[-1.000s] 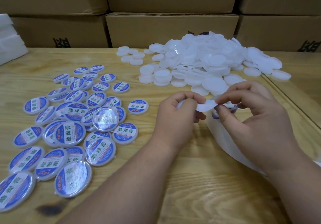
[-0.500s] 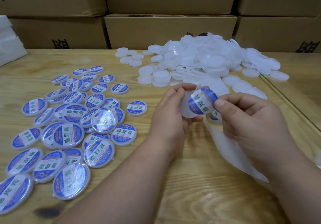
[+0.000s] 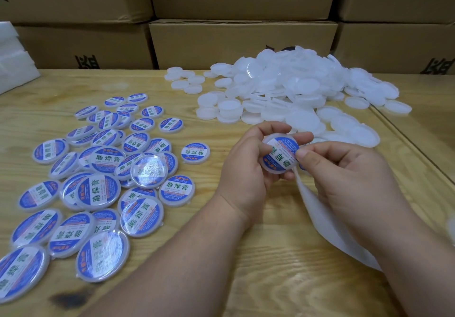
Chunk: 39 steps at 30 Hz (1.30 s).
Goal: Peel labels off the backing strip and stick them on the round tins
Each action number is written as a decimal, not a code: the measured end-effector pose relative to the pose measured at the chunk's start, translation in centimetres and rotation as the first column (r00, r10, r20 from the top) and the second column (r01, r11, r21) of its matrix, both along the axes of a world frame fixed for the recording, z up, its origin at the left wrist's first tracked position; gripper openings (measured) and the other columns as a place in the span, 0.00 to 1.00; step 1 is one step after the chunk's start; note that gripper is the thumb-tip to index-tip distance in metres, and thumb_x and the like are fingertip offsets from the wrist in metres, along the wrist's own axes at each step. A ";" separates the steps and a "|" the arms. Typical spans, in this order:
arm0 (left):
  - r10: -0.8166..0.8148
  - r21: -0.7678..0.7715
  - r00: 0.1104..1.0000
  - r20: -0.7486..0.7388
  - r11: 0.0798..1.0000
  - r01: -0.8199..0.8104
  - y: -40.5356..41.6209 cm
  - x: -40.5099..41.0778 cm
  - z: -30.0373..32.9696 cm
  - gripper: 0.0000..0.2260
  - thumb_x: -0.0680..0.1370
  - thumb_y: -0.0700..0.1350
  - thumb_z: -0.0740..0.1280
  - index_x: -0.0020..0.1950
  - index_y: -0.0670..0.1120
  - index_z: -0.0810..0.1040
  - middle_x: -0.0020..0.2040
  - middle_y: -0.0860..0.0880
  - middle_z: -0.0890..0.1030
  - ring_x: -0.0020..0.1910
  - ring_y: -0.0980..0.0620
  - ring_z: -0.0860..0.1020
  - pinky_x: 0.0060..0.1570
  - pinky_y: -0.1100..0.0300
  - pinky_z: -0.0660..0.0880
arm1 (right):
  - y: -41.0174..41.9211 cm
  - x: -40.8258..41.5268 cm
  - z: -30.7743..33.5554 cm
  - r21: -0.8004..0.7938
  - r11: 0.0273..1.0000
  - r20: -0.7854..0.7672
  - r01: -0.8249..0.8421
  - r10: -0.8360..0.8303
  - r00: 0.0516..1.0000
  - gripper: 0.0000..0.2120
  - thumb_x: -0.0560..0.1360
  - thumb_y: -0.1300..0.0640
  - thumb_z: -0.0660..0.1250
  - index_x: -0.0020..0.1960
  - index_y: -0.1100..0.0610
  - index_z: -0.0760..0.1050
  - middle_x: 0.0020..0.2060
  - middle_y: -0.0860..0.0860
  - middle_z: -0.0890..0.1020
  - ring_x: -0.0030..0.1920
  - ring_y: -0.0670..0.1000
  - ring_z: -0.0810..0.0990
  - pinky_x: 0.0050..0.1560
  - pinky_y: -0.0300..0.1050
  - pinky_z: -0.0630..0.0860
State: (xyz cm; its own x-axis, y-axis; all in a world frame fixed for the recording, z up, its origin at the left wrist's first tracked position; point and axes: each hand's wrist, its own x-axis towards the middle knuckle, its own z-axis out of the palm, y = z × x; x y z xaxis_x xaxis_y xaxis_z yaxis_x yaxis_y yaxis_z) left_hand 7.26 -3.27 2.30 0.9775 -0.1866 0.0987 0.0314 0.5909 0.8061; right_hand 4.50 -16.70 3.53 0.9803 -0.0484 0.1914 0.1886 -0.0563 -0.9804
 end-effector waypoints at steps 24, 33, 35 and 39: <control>0.418 0.201 0.906 0.064 0.884 -0.422 2.2 1.4 -0.4 0.16 0.75 0.35 0.70 0.58 0.49 0.73 0.51 0.51 0.87 0.49 0.51 0.86 0.34 0.63 0.77 | -1.9 0.4 0.1 -0.078 0.978 0.084 0.194 -0.188 0.979 0.08 0.80 0.53 0.68 0.52 0.47 0.86 0.29 0.36 0.80 0.31 0.38 0.78 0.32 0.28 0.70; 0.684 0.179 0.721 -0.112 0.727 -0.662 3.5 2.1 0.2 0.10 0.86 0.53 0.58 0.57 0.49 0.75 0.42 0.50 0.88 0.37 0.48 0.87 0.24 0.63 0.75 | -2.3 0.7 -0.3 -0.089 0.970 0.102 0.227 -0.218 0.971 0.10 0.80 0.58 0.67 0.45 0.52 0.85 0.23 0.37 0.75 0.25 0.39 0.75 0.27 0.26 0.67; 0.724 0.136 0.672 -0.155 0.690 -0.711 4.3 2.3 0.4 0.14 0.87 0.55 0.51 0.56 0.51 0.74 0.40 0.47 0.87 0.32 0.47 0.86 0.23 0.61 0.75 | -2.3 0.8 -0.5 -0.099 0.970 0.114 0.223 -0.211 0.971 0.10 0.80 0.58 0.67 0.44 0.51 0.85 0.23 0.37 0.75 0.25 0.39 0.75 0.27 0.26 0.66; 0.806 0.168 0.564 -0.178 0.590 -0.790 5.2 2.3 0.2 0.11 0.85 0.52 0.49 0.54 0.55 0.71 0.38 0.46 0.86 0.21 0.49 0.75 0.22 0.60 0.72 | -2.2 0.8 -0.5 -0.095 0.972 0.136 0.215 -0.201 0.970 0.10 0.80 0.58 0.67 0.45 0.48 0.85 0.24 0.38 0.77 0.25 0.40 0.75 0.27 0.26 0.66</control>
